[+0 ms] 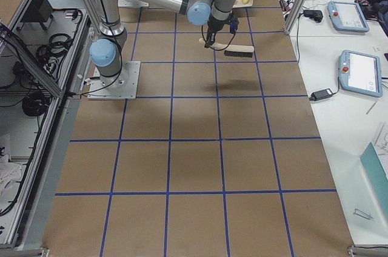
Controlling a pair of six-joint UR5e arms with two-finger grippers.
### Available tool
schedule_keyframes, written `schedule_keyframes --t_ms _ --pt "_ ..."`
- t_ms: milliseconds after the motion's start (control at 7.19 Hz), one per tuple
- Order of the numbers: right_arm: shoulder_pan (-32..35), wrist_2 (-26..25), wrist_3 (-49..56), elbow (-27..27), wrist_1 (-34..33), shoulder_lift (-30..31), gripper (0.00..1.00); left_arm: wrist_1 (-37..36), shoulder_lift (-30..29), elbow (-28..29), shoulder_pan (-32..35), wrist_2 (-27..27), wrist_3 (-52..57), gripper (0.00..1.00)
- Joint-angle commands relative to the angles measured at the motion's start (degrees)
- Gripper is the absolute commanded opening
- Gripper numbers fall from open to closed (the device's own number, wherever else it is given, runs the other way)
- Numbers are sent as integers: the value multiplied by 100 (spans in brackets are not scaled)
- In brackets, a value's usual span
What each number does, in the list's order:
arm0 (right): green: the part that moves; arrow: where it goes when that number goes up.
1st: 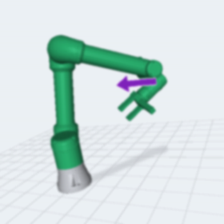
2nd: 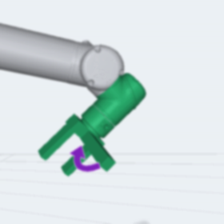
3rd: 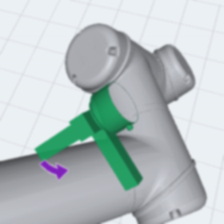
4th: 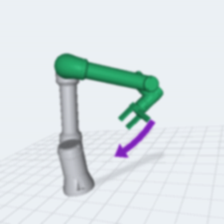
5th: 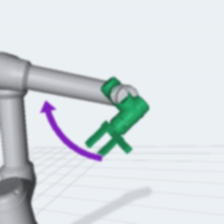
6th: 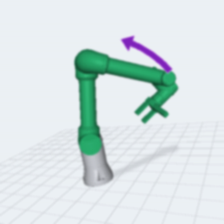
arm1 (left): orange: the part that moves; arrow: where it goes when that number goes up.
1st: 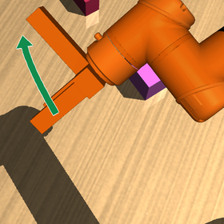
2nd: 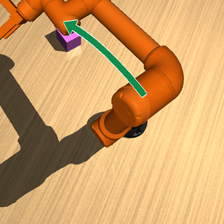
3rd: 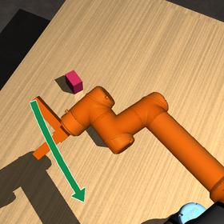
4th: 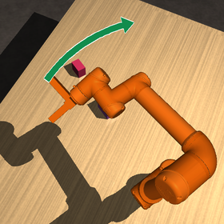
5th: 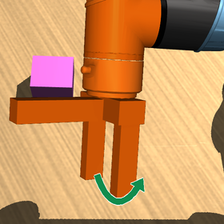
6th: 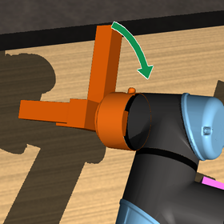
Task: Sweep and dump trash into bin
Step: 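Carry the loaded dustpan over the bin with the left gripper while the right withdraws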
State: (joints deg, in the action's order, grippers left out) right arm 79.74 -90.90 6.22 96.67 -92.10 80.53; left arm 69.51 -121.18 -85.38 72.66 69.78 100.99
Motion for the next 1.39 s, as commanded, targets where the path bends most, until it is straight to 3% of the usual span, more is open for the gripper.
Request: schedule_keyframes --t_ms 0,278,695,1251 --pt "-703 -251 1079 430 -620 -37 0 535 251 197 -556 -305 182 0" --pt "-942 -453 1286 512 -1238 -360 0 1325 322 591 -1225 -378 403 0" --pt "-995 -551 1495 230 -1469 -977 0 1915 507 865 -2076 -360 726 0" --pt "-1013 -666 1409 256 -1425 -1074 0 1935 359 1286 -3167 -37 1395 0"
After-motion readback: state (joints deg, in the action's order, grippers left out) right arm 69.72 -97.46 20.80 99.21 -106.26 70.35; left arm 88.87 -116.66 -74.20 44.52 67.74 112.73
